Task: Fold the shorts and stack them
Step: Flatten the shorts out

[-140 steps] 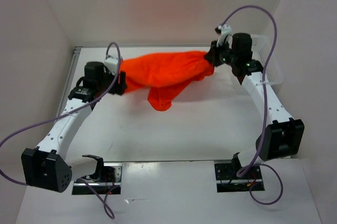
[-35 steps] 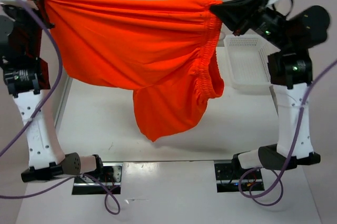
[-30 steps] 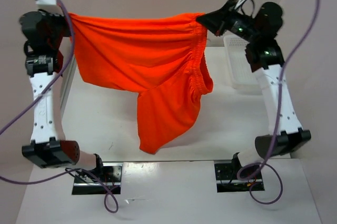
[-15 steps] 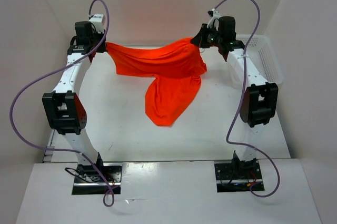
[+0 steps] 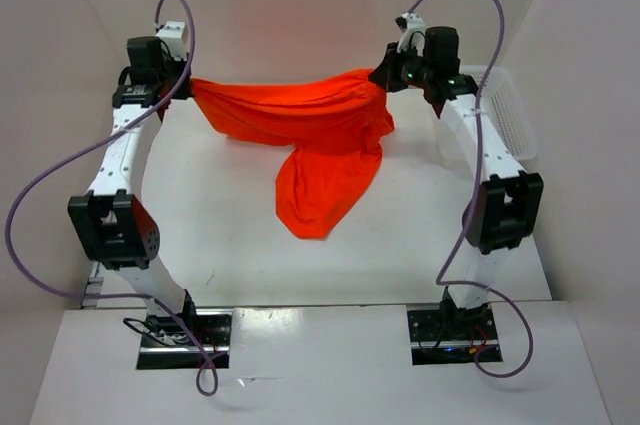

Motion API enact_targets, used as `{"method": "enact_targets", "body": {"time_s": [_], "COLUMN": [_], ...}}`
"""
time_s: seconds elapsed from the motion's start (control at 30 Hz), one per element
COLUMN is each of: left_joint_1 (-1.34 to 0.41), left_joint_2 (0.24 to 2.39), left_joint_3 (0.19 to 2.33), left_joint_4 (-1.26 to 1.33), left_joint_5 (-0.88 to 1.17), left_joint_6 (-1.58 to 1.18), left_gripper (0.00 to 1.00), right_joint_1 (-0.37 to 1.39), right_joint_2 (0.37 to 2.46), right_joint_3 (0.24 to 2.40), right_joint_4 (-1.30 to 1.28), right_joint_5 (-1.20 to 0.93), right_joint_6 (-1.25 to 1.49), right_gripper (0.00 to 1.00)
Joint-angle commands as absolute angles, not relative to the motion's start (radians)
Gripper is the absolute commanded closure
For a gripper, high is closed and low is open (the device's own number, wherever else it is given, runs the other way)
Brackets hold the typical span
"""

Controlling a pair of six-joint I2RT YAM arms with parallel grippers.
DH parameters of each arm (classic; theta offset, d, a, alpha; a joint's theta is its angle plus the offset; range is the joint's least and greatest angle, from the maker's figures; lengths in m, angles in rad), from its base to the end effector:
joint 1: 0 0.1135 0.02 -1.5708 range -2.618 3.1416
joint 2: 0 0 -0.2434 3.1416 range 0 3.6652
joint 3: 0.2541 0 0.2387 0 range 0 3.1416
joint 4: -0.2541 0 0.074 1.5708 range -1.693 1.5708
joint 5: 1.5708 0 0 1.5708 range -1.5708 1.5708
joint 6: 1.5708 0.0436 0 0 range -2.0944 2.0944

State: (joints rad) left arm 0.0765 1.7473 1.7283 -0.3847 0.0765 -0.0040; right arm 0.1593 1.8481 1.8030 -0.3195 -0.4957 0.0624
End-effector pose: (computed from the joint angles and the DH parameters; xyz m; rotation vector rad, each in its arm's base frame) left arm 0.4020 0.0275 0.3626 -0.0296 1.9731 -0.0282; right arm 0.4164 0.0879 0.3571 -0.4251 1.8925 0.6261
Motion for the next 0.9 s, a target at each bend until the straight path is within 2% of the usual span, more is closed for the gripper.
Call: {"method": "enact_targets", "body": {"time_s": [0.0, 0.23, 0.4, 0.67, 0.87], "left_joint_1": [0.115, 0.137, 0.146, 0.181, 0.19], "left_joint_2": [1.525, 1.171, 0.968, 0.929, 1.063], "left_joint_3": [1.775, 1.657, 1.603, 1.637, 1.647], "left_joint_4": [-0.399, -0.411, -0.347, -0.302, -0.293], "left_joint_5": [0.052, 0.052, 0.031, 0.052, 0.109], "left_joint_6": [0.0, 0.0, 0.0, 0.0, 0.0], "left_gripper": [1.0, 1.0, 1.0, 1.0, 1.0], "right_joint_1": [0.155, 0.155, 0.155, 0.155, 0.155], "right_joint_2": [1.594, 1.293, 1.206, 1.206, 1.216], "right_joint_3": [1.783, 1.74, 1.871, 1.988, 1.841], "right_joint_4": [-0.357, -0.477, -0.511, -0.407, -0.309], "right_joint_5": [-0.558, -0.661, -0.696, -0.807, -0.834], "right_joint_6": [-0.07, -0.164, -0.158, 0.069, 0.208], "right_gripper": [1.0, 1.0, 1.0, 1.0, 1.0]}}
